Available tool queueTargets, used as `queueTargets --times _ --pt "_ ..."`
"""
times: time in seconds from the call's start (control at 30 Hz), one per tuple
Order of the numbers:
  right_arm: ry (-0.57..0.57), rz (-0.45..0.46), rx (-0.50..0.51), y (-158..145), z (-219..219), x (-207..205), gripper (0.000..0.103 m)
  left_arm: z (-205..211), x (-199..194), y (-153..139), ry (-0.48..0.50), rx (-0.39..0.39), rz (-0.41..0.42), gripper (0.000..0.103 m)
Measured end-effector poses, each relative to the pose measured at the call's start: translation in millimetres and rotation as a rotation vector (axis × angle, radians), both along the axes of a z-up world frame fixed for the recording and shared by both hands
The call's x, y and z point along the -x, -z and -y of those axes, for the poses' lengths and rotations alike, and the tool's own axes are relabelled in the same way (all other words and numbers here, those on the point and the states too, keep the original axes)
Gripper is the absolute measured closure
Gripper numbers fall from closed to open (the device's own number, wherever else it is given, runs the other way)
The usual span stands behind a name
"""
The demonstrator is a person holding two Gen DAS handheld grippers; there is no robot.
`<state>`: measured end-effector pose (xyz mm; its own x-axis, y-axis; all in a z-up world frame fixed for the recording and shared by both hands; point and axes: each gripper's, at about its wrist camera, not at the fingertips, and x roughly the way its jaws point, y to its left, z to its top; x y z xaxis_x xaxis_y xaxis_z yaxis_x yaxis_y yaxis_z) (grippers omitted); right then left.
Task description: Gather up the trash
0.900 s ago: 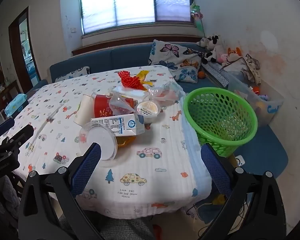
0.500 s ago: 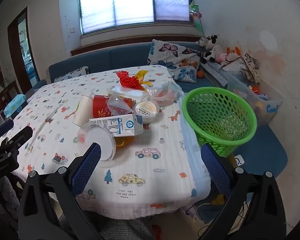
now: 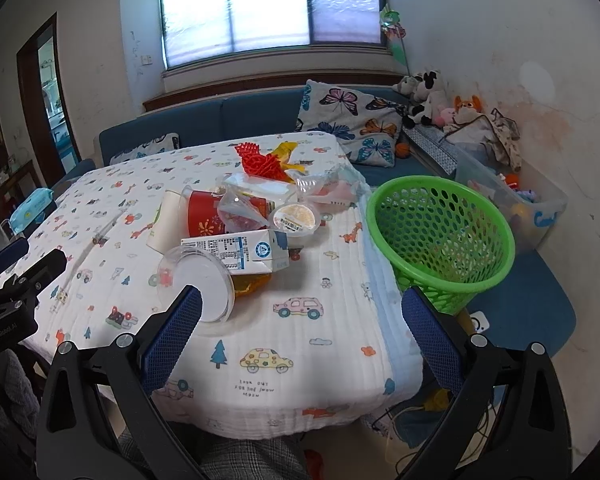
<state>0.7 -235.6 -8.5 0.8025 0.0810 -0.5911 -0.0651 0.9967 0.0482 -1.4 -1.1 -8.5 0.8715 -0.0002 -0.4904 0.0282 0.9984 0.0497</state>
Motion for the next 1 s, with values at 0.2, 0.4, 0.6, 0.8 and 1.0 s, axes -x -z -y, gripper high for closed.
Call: queueTargets --times 0.2,0.4,0.6,0.8,1.0 --pt "-0.002 0.001 -0.003 0.1 -1.4 -0.1 0.004 -2.6 -1.8 -2.1 0.002 0.003 0.001 0.007" --pt "-0.005 0.0 -0.005 0.1 -1.2 -0.2 0.004 -2.4 -1.8 -8.7 0.0 0.01 -0.003 0.007" --pt "-0.007 -0.001 -0.008 0.5 -0.8 0.0 0.004 -1.9 -1.6 -8.0 -0.001 0.009 -0.003 0.007" --pt "-0.01 -0.003 -0.006 0.9 -0.8 -1.2 0.004 -0.3 -1.1 -7.8 -0.002 0.009 -0.005 0.007" --pt "-0.012 -0.004 -0.003 1.4 -1.5 -1.8 0.004 1.0 -1.6 -7.0 -0.004 0.012 -0.01 0.007"
